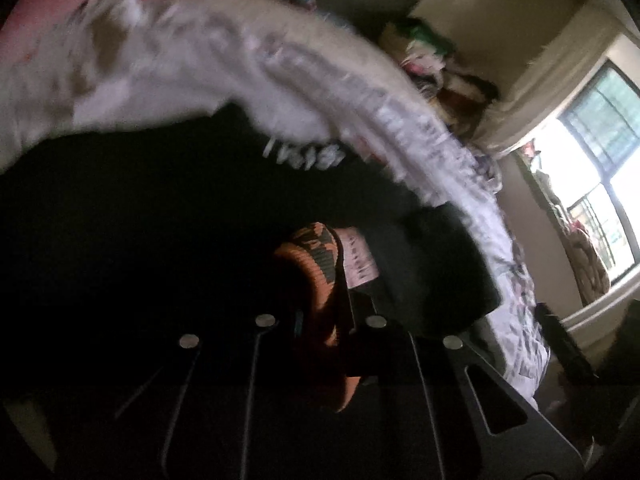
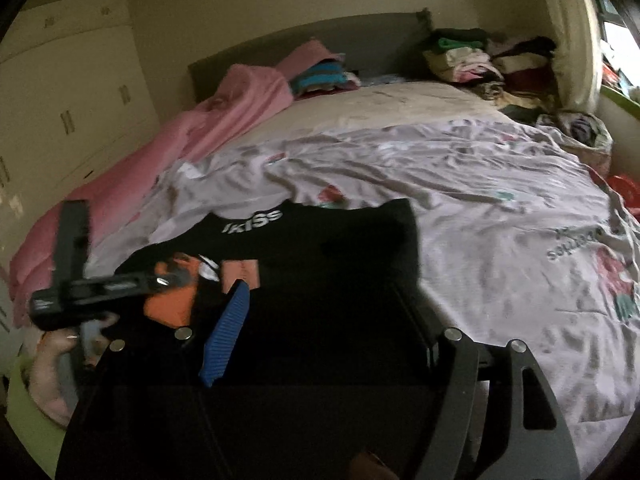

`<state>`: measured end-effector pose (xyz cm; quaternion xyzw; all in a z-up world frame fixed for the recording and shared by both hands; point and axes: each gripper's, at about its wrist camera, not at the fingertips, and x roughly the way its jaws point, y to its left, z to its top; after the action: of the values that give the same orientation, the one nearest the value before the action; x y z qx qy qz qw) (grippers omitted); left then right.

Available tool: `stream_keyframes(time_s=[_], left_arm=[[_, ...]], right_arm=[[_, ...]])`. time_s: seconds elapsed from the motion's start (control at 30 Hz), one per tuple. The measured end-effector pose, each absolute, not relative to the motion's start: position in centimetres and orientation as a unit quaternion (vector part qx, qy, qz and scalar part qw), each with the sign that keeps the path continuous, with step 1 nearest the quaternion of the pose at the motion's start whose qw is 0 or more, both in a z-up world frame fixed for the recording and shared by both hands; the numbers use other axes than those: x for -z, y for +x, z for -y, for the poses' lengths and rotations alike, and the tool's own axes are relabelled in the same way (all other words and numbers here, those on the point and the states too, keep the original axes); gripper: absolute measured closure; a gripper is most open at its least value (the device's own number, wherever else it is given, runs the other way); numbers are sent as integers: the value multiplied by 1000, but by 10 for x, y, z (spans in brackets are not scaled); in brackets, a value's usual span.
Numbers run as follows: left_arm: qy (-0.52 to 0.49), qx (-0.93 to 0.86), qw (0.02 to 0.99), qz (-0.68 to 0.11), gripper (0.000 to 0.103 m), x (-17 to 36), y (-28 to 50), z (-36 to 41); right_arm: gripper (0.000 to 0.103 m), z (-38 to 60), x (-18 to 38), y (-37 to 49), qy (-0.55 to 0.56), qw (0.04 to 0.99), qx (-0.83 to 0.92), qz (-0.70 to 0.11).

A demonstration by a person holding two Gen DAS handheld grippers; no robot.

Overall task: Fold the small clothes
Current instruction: 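Carry the sleeve across the shirt body with the right gripper and release it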

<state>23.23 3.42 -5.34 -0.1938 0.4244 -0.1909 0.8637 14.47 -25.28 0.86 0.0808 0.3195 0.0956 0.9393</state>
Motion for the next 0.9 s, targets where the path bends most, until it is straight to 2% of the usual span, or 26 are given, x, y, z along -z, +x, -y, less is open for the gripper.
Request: stream_keyframes(time_s=[0.27, 0.47, 0.67, 0.77, 0.9], left_arm=[[-214, 185, 892, -353, 98, 8, 210, -75], [-212, 156, 880, -395, 98, 27, 215, -88], [-166, 113, 890, -410, 95, 37, 216, -90], [-146, 82, 897, -409, 89, 39, 214, -93], [-135, 59, 910, -387, 88, 33, 210, -102]], right_arm=[[33, 259, -5, 148, 83, 939, -82, -322], [33, 246, -1, 160, 60, 938, -75, -334], [33, 233, 15, 181, 32, 931, -67, -357], [33, 221, 23, 194, 8, 929, -66, -364], [33, 209, 39, 211, -12, 920, -69, -386]])
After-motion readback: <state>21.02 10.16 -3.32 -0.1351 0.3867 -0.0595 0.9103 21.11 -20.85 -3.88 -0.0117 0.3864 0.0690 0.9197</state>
